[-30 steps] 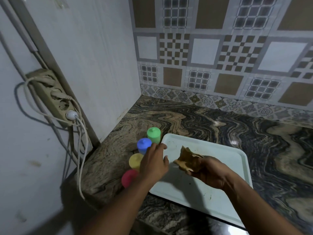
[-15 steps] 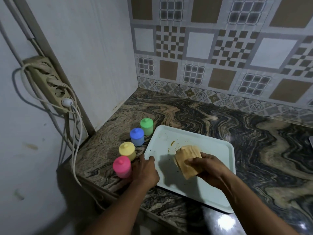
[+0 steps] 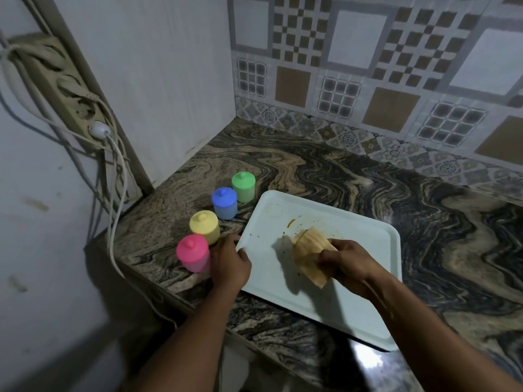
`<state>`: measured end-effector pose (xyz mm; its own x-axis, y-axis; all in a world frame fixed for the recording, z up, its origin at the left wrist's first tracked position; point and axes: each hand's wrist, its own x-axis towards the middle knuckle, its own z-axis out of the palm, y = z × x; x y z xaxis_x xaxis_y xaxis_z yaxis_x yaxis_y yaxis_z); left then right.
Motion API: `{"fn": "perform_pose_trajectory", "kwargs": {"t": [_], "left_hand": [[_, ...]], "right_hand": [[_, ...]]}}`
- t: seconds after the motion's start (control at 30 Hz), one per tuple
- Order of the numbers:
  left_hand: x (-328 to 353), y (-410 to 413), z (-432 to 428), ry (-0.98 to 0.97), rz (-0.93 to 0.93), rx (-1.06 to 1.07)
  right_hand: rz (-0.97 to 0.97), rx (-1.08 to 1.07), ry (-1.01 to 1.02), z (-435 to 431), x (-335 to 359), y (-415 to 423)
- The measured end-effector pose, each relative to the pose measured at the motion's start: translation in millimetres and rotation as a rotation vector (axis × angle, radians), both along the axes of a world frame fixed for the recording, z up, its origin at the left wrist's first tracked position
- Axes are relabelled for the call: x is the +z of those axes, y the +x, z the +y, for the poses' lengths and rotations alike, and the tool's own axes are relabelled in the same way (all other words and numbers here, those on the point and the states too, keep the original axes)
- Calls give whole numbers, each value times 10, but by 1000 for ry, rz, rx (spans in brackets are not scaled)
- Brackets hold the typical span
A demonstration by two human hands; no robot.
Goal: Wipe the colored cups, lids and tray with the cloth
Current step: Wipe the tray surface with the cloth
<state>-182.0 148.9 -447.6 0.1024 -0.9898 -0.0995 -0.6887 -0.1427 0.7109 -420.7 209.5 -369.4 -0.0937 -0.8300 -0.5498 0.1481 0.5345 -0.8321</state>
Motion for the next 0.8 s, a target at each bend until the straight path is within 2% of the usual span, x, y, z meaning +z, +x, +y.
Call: {"fn": "perform_pose_trajectory", "kwargs": {"t": [0.1, 0.23, 0.37, 0.7, 0.8], "left_hand": [[-88, -11, 71, -88, -47, 21], [-105, -33, 103, -156, -106, 49], [-112, -40, 105, -148, -115, 70], [-61, -63, 120, -158, -111, 100], [-53, -72, 129, -153, -99, 111]], "right_hand": [[-47, -47, -11, -70, -40, 2], [-10, -44, -67, -162, -43, -41], [-34, 20, -67, -261, 43, -106], [-149, -11, -52, -485, 20, -156], [68, 37, -49, -625, -25, -57]]}}
